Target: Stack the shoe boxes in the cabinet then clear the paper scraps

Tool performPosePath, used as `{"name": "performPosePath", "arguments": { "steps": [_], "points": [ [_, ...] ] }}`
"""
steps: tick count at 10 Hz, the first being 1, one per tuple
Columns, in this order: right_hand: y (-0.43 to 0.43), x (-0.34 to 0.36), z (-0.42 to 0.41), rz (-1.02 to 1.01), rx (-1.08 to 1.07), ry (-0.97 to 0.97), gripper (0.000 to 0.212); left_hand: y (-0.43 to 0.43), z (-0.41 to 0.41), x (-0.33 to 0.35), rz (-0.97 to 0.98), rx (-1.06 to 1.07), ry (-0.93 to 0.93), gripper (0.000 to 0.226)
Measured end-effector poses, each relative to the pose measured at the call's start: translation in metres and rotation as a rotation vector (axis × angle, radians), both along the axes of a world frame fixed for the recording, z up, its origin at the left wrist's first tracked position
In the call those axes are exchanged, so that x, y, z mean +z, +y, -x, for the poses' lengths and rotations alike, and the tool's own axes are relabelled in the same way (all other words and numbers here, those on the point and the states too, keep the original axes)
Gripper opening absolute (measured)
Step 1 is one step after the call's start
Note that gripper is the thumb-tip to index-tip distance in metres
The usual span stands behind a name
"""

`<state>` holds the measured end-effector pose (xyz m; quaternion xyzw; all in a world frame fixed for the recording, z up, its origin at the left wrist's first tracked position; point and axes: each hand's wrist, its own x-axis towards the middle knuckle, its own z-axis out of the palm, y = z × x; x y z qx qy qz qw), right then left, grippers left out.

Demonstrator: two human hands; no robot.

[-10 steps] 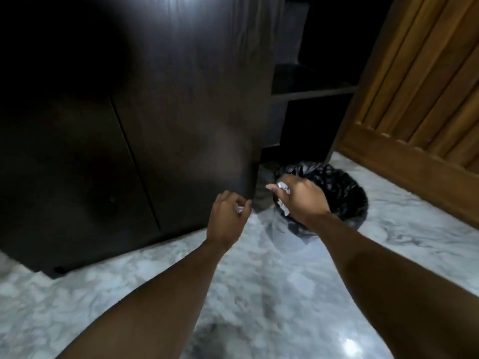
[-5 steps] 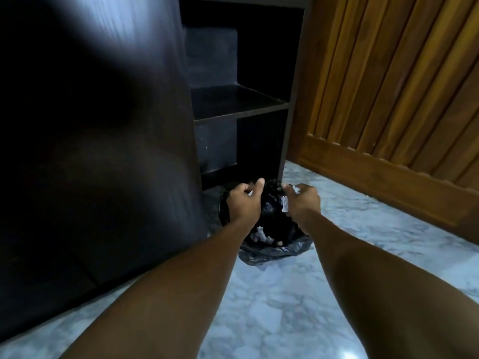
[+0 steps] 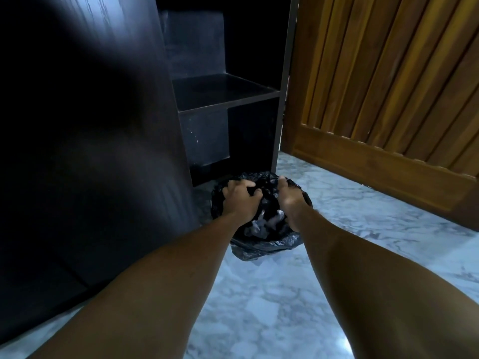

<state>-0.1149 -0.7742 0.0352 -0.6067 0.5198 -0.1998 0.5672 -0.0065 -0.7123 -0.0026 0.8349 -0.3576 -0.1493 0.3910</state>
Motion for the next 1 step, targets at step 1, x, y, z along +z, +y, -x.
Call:
{"name": "performPosePath", "arguments": {
  "steps": [1],
  "points": [
    [0.0018,-0.0063,0.0035,0.119,0.060,0.063,0.049,0.0079,-0.0072,0.0010,-0.074,-0.034,-0.116,0.037]
  ]
}}
